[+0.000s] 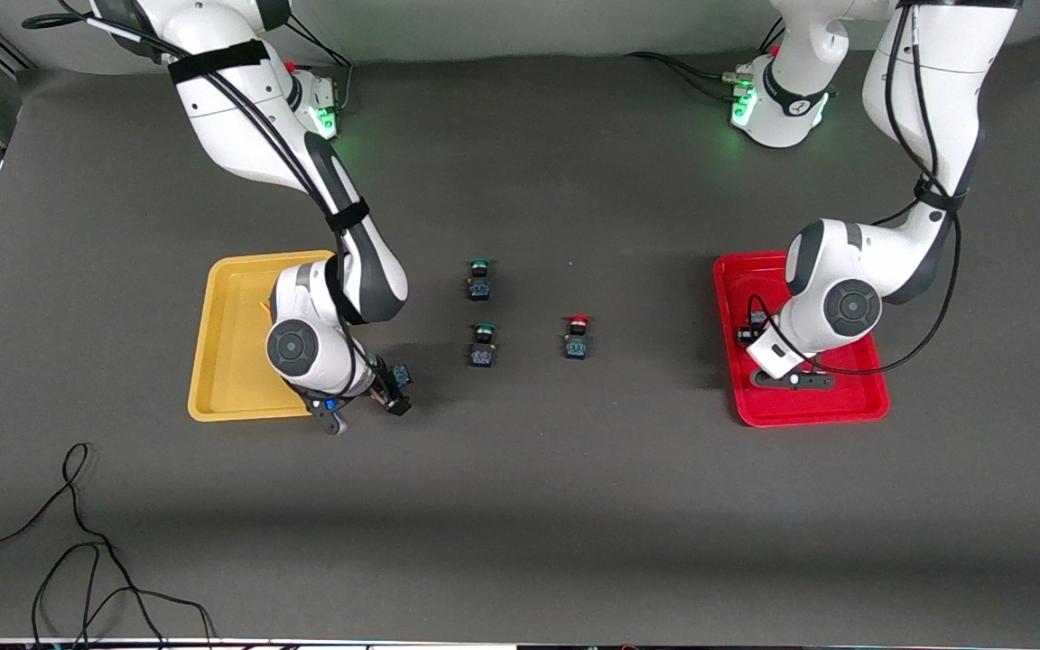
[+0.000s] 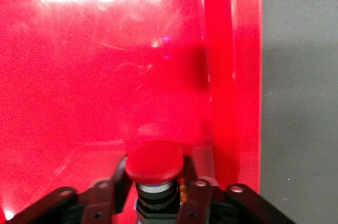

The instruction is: Place red and yellow buttons in trays

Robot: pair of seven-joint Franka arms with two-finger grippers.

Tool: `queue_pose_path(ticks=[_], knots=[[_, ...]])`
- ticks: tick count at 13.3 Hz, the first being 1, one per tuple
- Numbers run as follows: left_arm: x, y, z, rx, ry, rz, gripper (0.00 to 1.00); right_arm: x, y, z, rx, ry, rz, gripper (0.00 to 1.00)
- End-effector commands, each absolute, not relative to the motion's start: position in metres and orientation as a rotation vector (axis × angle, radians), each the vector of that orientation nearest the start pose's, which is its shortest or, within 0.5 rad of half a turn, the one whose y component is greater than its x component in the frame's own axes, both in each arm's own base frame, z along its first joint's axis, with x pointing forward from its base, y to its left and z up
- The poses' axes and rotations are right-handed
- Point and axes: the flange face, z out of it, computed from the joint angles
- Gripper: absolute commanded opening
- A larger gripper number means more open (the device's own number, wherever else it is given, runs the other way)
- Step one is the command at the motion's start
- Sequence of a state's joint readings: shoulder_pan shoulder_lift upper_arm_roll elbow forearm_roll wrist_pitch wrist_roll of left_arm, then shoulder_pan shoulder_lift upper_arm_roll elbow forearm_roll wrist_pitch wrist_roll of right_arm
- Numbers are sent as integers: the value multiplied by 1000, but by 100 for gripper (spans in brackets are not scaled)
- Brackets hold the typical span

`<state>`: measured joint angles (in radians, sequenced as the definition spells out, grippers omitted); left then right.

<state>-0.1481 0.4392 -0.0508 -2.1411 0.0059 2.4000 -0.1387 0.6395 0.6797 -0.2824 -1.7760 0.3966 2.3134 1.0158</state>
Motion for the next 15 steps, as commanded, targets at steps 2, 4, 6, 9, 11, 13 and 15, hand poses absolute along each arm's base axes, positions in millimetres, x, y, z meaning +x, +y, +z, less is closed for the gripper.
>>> queue_pose_path(ticks=[2, 4, 6, 9, 11, 13, 15], knots=[[559, -106, 243, -3089, 129, 353, 100, 590, 241, 181, -2788, 1376, 238, 44], [576, -112, 286, -3076, 109, 399, 100, 591, 240, 190, -2779, 1372, 233, 27], [584, -128, 306, -3086, 117, 383, 100, 595, 239, 214, -2760, 1360, 232, 21], [576, -211, 318, -3083, 100, 305, 100, 597, 218, 282, -2763, 1310, 318, 21], [572, -278, 327, -3092, 64, 240, 100, 598, 162, 311, -2834, 1172, 363, 20], [571, -347, 324, -3106, -37, 183, 100, 591, 108, 296, -2953, 1057, 365, 20], [567, -403, 301, -3134, -113, 106, 100, 581, 63, 268, -2996, 973, 312, 21]])
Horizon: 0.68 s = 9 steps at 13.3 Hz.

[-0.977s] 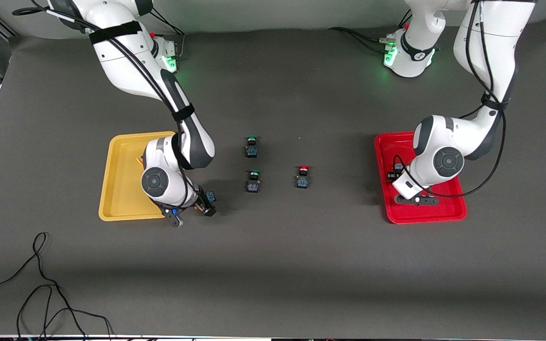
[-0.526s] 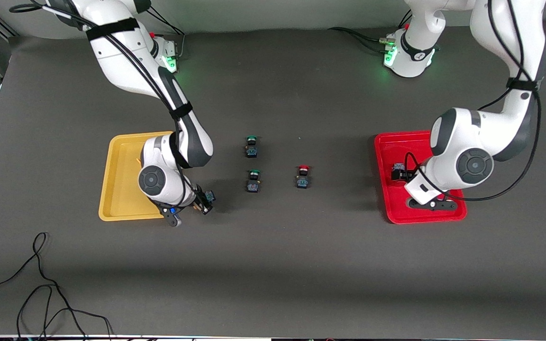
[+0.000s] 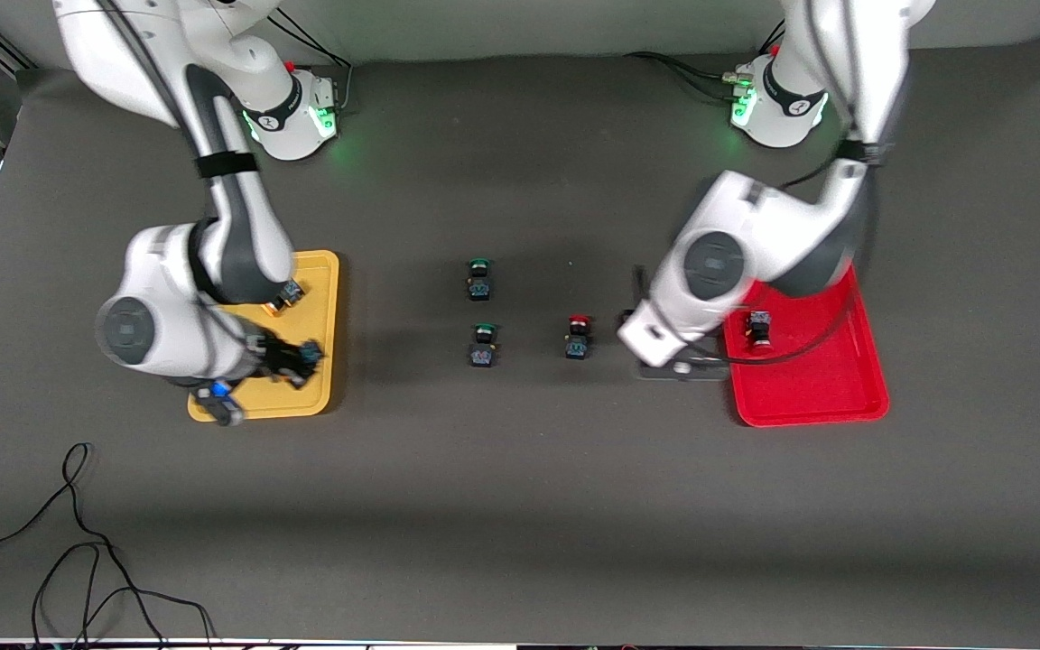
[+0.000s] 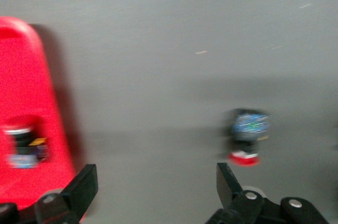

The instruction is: Place red and yellow buttons in trays

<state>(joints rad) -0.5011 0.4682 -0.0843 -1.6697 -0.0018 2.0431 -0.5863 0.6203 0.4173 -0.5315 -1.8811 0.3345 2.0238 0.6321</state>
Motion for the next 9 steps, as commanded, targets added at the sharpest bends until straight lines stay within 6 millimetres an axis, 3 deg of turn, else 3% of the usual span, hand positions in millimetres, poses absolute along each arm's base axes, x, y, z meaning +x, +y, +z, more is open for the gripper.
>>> queue_pose_path(ticks=[1, 4, 5, 6, 8, 9], knots=[[559, -424, 282, -3152, -122, 53, 99, 574, 50, 252, -3014, 936, 263, 21], [548, -438, 222, -3155, -129, 45, 99, 569, 44, 227, -2995, 978, 216, 22], [544, -441, 213, -3153, -124, 55, 99, 570, 44, 227, -2988, 983, 215, 47], [539, -441, 202, -3141, -149, 77, 99, 570, 42, 229, -2985, 987, 211, 99], [529, -447, 185, -3120, -171, 106, 98, 570, 45, 241, -2967, 978, 211, 100], [529, -447, 185, -3121, -185, 117, 93, 571, 46, 250, -2952, 977, 225, 100]])
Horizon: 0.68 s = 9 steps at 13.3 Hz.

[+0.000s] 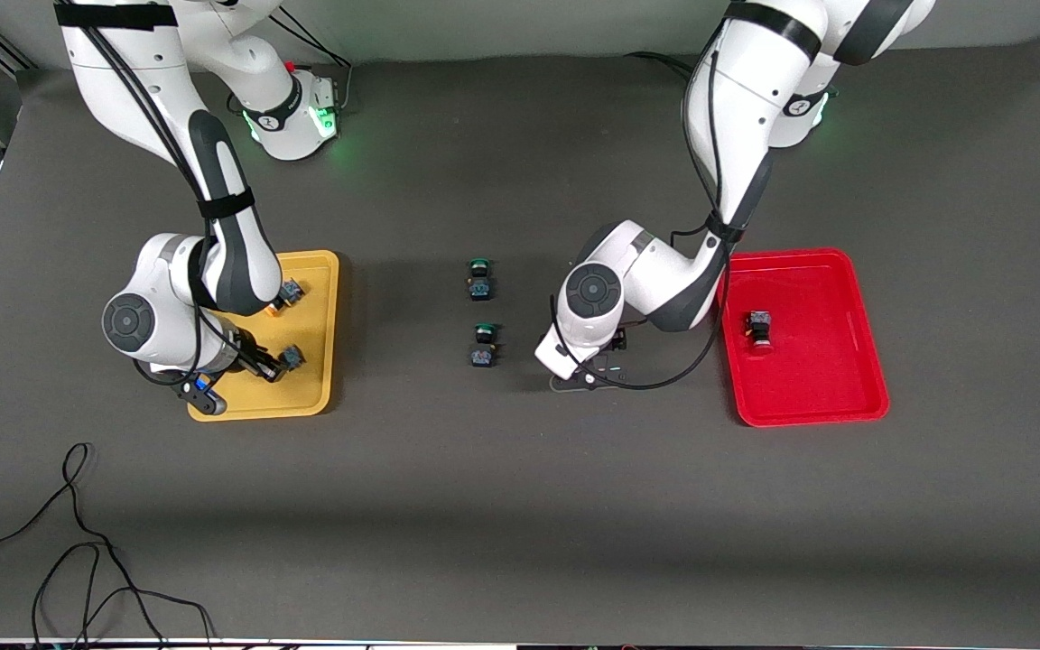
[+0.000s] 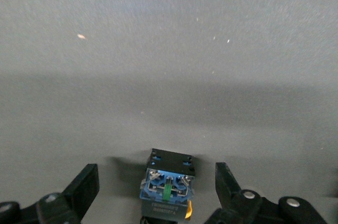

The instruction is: Place red and yellow buttons in trays

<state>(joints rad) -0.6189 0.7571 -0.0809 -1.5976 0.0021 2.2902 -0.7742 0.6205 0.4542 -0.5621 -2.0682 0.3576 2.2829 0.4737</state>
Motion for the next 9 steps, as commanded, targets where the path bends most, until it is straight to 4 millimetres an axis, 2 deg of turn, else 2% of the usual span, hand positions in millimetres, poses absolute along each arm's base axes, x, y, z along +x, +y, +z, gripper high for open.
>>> queue_pose_path(ticks=[1, 2, 4, 5, 6, 7, 9], knots=[[524, -450, 183, -3113, -187, 139, 85, 572, 48, 266, -2932, 962, 229, 100], [519, -451, 181, -3099, -219, 150, 69, 573, 48, 284, -2909, 949, 229, 100], [518, -452, 181, -3093, -245, 156, 18, 571, 45, 338, -2858, 901, 168, 100], [521, -450, 184, -3098, -250, 149, 14, 570, 42, 368, -2842, 868, 115, 100], [525, -445, 189, -3096, -264, 155, 12, 567, 30, 399, -2843, 837, 55, 100], [532, -435, 200, -3085, -276, 170, 11, 566, 24, 431, -2864, 785, 11, 100], [550, -409, 228, -3082, -287, 197, 10, 558, 25, 485, -2901, 596, -15, 100]])
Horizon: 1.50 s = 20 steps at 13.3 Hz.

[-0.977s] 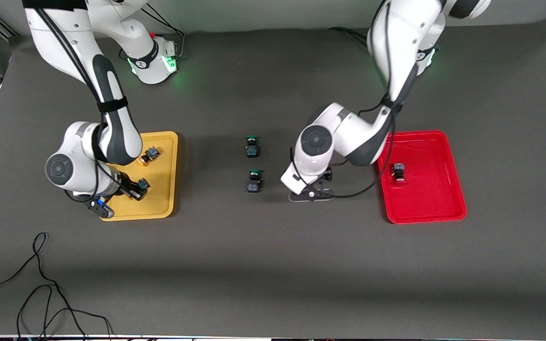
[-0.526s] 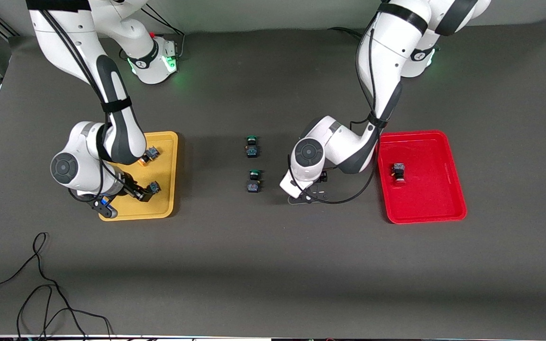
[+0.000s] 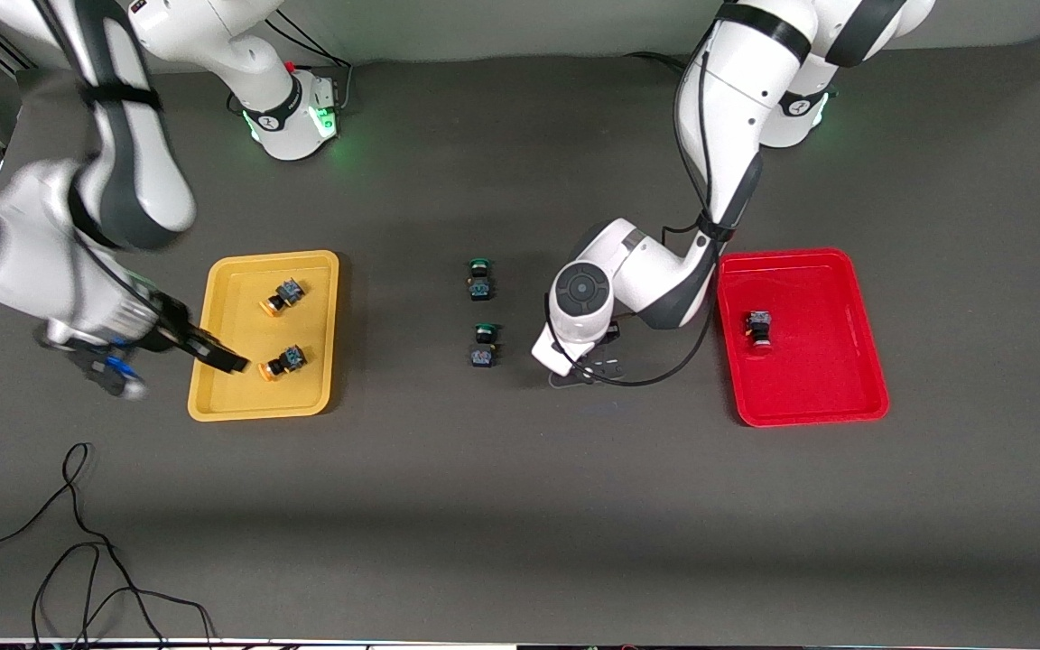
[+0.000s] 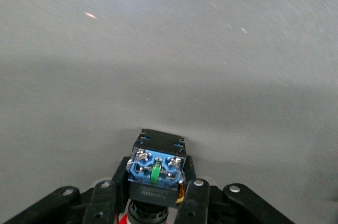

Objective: Place red and yellow buttons in trays
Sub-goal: 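Carry the red button into the red tray while the right arm withdraws, then release the red button in the red tray and lift the left gripper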

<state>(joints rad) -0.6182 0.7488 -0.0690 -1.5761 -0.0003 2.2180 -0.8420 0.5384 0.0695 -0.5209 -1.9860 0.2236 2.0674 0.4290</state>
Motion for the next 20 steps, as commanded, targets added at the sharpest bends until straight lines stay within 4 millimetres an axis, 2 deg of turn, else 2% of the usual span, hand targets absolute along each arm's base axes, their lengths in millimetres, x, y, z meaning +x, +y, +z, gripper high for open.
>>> queue_pose_path(ticks=[1, 2, 4, 6, 7, 8, 11, 13, 15, 16, 17, 18, 19, 20], knots=[[561, -389, 248, -3096, -280, 251, 9, 552, 25, 507, -2918, 538, -29, 100], [571, -361, 271, -3113, -249, 328, 9, 545, 20, 523, -2956, 486, -40, 100], [584, -283, 308, -3150, -191, 423, 2, 537, 12, 548, -3045, 282, -86, 100], [579, -202, 318, -3166, -115, 454, 0, 539, -15, 571, -3060, 170, -123, 100], [581, -156, 314, -3177, -69, 477, 0, 539, -17, 581, -3068, 93, -113, 100], [583, -123, 308, -3180, -45, 489, 0, 538, -16, 588, -3069, 74, -107, 100], [592, -41, 265, -3077, 51, 480, 0, 534, -6, 582, -3075, 59, -23, 100], [588, -24, 224, -3064, 80, 462, 0, 535, -11, 582, -3078, 70, -24, 100], [579, 4, 192, -3059, 45, 449, 3, 532, -8, 589, -3077, 62, -42, 100], [579, 13, 193, -3060, 21, 455, 9, 532, -9, 594, -3078, 62, -56, 100], [578, 11, 193, -3058, 23, 464, 26, 532, -11, 600, -3077, 68, -75, 100], [578, 12, 193, -3056, 18, 475, 81, 531, -11, 609, -3078, 67, -101, 100], [578, 13, 199, -3055, 12, 473, 100, 530, -15, 613, -3078, 76, -116, 100], [580, 15, 212, -3047, 1, 491, 100, 530, -24, 614, -3086, 96, -119, 100]])
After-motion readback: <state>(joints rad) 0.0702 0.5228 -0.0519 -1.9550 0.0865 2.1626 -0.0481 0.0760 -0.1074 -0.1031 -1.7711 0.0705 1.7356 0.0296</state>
